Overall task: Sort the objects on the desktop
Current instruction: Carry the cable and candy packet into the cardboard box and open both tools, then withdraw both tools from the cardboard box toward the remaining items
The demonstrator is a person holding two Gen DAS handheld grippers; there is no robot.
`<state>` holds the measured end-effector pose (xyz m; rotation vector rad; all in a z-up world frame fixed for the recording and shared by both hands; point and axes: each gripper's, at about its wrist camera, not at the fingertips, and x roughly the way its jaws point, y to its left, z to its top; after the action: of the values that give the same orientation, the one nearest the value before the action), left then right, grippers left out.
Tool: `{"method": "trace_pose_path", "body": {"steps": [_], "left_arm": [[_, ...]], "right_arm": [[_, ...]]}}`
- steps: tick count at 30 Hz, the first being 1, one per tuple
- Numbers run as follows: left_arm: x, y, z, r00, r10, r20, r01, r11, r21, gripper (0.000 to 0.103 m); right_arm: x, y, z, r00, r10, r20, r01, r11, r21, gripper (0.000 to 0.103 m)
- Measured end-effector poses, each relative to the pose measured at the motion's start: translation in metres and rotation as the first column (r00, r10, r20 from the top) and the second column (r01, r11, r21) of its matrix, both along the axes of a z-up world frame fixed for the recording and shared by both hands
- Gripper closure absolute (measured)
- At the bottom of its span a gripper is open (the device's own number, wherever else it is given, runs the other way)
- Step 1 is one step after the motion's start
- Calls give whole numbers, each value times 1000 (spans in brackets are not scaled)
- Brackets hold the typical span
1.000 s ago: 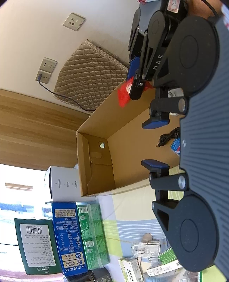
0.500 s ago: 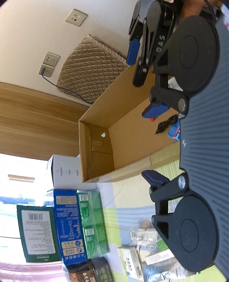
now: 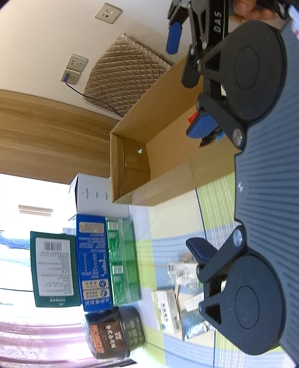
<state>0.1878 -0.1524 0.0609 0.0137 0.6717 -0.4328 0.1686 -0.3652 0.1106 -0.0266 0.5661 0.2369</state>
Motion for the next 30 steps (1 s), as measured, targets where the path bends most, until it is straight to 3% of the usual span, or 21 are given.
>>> {"method": "trace_pose_path", "body": {"steps": [6,13,21,25,30], "left_arm": [[-5,32,-1,999,44,8,-44,999,12,1],[-16,86,-1,993,120,17,-120,992,41,1],[-24,156,-11,969,247,7,-247,967,70,1],[-25,183,-22,958,287,-11,-285,954,91,1],[-23,204,-34,950,311,-35,-306,946,108,1]], "right_arm": [[-4,15,6,1000,27,-9,-27,1000,4,2],[-10,40,17,996,86,7,-86,996,16,2],[-19,87,27,982,185,38,-188,980,62,2],[-22,117,20,971,234,54,-237,970,58,2],[-20,152,-5,960,279,10,-279,958,62,2]]}}
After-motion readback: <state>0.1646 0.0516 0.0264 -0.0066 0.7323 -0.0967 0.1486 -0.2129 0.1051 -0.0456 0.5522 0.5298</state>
